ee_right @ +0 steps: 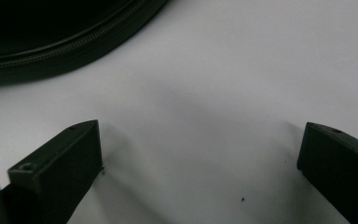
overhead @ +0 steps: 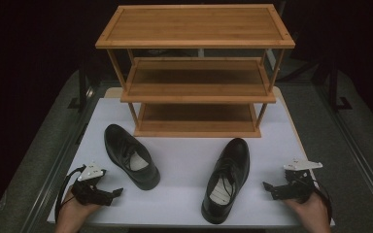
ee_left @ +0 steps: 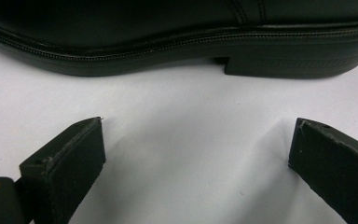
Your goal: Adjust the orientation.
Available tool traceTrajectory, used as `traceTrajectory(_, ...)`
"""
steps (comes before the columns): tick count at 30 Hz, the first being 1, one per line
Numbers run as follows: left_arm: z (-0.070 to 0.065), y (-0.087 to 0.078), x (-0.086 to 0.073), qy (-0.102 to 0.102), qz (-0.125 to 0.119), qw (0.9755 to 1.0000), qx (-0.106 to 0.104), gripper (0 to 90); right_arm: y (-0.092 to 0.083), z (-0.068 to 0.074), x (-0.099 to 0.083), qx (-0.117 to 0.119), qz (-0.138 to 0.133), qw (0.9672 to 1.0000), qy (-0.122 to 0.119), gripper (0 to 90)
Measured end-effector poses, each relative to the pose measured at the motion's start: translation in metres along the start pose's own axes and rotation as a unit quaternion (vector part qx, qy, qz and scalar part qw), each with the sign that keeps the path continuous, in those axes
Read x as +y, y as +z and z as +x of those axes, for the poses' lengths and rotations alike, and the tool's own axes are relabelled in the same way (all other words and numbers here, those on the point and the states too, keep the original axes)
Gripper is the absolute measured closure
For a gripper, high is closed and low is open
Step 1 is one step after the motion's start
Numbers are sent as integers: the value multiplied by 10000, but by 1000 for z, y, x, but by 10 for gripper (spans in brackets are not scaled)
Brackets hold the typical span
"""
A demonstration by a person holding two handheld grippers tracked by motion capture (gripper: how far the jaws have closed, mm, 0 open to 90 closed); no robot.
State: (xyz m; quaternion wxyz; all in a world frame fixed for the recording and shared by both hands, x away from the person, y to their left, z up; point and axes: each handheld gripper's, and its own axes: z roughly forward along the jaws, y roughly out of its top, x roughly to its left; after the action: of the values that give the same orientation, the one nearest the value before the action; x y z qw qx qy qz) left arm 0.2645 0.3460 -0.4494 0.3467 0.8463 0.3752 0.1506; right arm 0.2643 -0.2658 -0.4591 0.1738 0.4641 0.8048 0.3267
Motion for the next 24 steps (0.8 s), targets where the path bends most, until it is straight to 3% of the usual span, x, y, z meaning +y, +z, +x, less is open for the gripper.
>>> traceTrajectory(4, 2, -2, -1, -53, -35, 10000, -5, 31, 0, 0, 0, 3, -5, 10000, 0, 0)
traceTrajectory(7, 2, -5, -1, -43, -32, 10000, -21, 128, 0, 0, 0, -2, -12, 10000, -4, 0)
traceTrajectory(11, 6, -13, 0, -104, -93, 9999, -72, 165, 0, 0, 0, -6, -11, 10000, -1, 0)
traceTrajectory(16, 12, -25, 3, -174, -143, 9997, -138, 297, 0, 1, 0, -10, -10, 10000, 0, 0)
traceTrajectory(20, 16, -28, 7, -272, -103, 9996, -13, 426, 0, 1, 0, -9, -10, 10000, 0, 0)
traceTrajectory(24, 21, -31, 10, -377, -81, 9992, -77, 528, 0, 0, -1, -8, -12, 10000, -3, 0)
